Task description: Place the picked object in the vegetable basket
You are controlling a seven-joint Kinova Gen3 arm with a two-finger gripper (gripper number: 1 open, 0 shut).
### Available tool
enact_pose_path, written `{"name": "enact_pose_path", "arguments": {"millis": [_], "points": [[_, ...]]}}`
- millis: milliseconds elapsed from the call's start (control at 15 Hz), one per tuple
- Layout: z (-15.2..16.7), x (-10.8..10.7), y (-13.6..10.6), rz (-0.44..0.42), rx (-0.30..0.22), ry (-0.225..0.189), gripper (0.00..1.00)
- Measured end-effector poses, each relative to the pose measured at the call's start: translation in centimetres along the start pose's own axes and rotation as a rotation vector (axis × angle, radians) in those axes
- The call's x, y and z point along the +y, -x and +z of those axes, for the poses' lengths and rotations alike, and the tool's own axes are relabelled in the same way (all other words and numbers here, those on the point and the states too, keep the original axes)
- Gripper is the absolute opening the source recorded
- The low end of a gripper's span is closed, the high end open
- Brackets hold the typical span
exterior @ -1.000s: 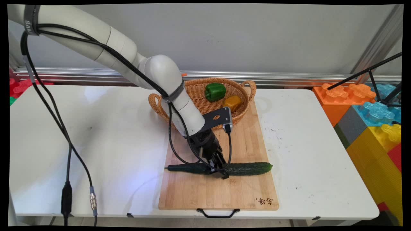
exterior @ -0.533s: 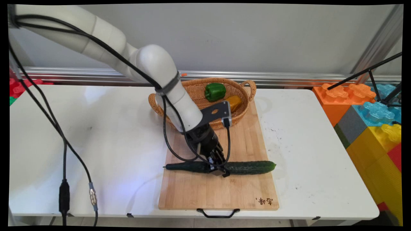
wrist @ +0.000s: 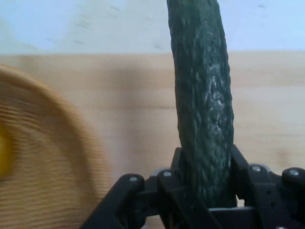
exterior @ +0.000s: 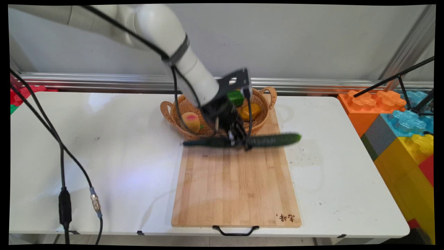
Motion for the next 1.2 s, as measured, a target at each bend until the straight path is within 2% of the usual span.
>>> {"name": "enact_pose_path", "arguments": {"millis": [333,600,733,867,1200], "points": [[-2.5,-5.6,-1.3,0.069,-0.021,-0.139,0.00],[-2.3,-9.2,-0.8,0.125,-0.064,-0.196,0.00],[-1.8,-10.8,-0.3,0.153,-0.092,-0.209,0.00],[-1.0,-11.8,0.5,0.181,-0.124,-0.202,0.00],[0.7,-13.3,2.1,0.230,-0.183,-0.185,0.00]]}}
